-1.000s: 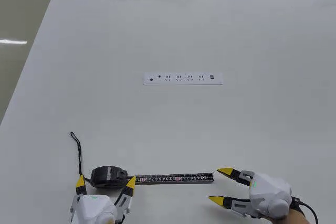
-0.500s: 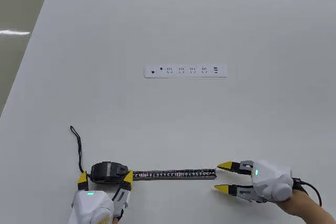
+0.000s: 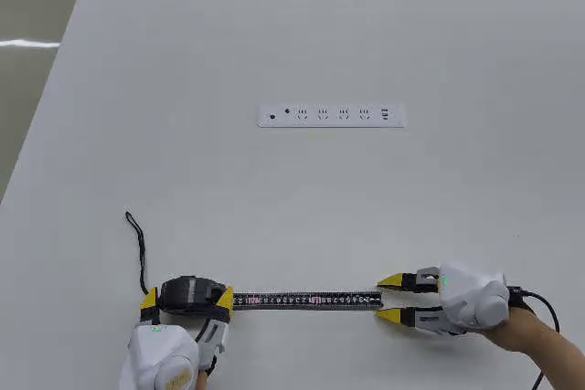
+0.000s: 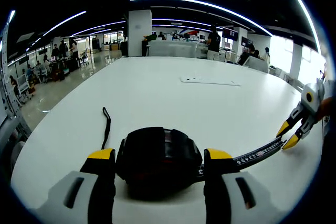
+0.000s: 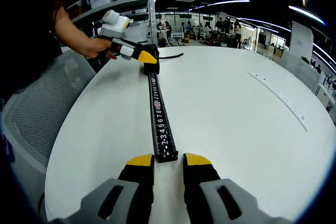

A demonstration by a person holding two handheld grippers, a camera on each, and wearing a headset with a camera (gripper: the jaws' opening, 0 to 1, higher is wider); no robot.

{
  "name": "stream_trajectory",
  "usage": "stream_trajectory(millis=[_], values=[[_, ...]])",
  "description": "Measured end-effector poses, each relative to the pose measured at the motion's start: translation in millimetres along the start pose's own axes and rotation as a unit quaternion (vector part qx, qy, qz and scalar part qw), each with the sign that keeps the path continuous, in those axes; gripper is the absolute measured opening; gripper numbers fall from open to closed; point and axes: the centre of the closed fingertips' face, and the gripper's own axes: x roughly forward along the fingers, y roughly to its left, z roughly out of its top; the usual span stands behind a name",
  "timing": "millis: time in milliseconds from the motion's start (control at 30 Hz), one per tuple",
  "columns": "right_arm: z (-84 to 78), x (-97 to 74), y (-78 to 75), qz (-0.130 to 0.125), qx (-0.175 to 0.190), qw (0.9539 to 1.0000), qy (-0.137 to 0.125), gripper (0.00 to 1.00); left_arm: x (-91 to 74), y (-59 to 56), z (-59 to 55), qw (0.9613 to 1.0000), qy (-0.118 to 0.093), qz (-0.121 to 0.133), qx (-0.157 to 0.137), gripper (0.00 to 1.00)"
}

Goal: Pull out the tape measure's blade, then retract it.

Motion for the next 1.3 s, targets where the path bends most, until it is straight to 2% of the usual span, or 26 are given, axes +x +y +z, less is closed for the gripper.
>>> stream_trajectory(millis=[333, 900, 1300], values=[[1.5, 2.2, 1.8, 0.018, 0.0, 0.9998, -0.01, 0.14, 2.2, 2.3, -1.1, 1.0, 0.0, 0.001, -0.002, 0.64], [3.7, 5.2, 1.6, 0.035, -0.025, 0.9991, -0.007, 0.16, 3.9, 2.8, -2.7, 1.0, 0.002, 0.004, 0.0, 0.64], [3.2, 5.5, 0.7, 0.05, -0.037, 0.998, -0.004, 0.12, 3.2, 2.6, -2.5, 1.0, 0.001, 0.009, -0.002, 0.64]])
